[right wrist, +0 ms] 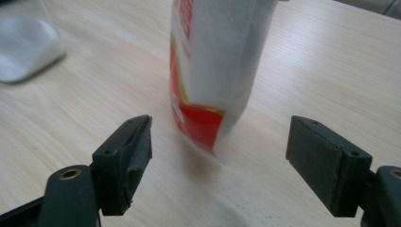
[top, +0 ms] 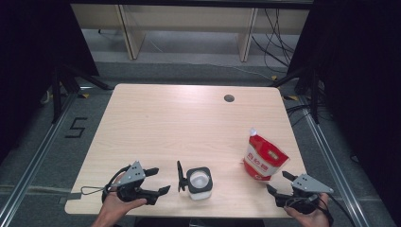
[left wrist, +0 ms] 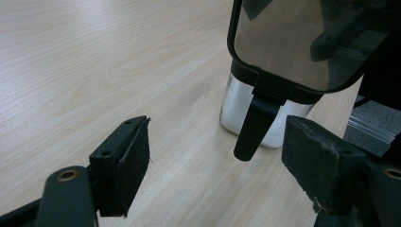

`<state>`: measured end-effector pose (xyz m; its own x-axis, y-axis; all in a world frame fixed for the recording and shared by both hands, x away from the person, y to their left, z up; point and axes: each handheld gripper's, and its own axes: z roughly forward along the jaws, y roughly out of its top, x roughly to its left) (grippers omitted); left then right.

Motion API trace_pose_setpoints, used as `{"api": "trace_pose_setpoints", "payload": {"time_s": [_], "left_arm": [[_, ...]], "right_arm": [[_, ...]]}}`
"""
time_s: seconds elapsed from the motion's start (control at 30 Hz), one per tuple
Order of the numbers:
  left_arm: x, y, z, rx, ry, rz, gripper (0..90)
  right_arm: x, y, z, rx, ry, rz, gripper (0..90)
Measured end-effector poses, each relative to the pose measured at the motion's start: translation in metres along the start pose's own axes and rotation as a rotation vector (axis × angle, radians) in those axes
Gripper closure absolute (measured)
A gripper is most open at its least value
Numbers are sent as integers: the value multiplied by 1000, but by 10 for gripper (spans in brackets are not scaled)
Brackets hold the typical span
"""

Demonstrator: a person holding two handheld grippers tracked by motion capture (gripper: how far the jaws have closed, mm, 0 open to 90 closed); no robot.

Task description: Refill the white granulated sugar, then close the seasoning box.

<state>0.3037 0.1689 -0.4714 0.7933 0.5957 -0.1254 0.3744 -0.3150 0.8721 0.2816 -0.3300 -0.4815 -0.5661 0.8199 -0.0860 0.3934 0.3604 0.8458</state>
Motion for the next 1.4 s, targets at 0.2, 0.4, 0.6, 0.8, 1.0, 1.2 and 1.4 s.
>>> {"api": "trace_pose_setpoints", "payload": {"time_s": [0.2, 0.4, 0.6, 0.8, 1.0, 1.2, 1.4], "left_arm": [[-10, 10, -1, 10, 13, -11, 241], [-18, 17, -1, -16, 5, 27, 267], [-25, 23, -3, -28, 12, 30, 343], [-33, 31, -4, -56, 0, 91, 602], [-40, 35, -1, -51, -11, 161, 805], [-41, 38, -1, -45, -4, 169, 862], [-42, 44, 1, -49, -24, 179, 876]], "right_arm": [[5, -4, 1, 61, -9, 0, 238], [3, -4, 0, 57, -50, -31, 237], [4, -4, 0, 64, -47, -35, 236], [4, -4, -2, 78, -49, -18, 233], [7, -1, -5, 56, -76, -21, 241], [5, 0, -3, 60, -70, -61, 240], [4, -1, -2, 64, -73, -55, 239]]}}
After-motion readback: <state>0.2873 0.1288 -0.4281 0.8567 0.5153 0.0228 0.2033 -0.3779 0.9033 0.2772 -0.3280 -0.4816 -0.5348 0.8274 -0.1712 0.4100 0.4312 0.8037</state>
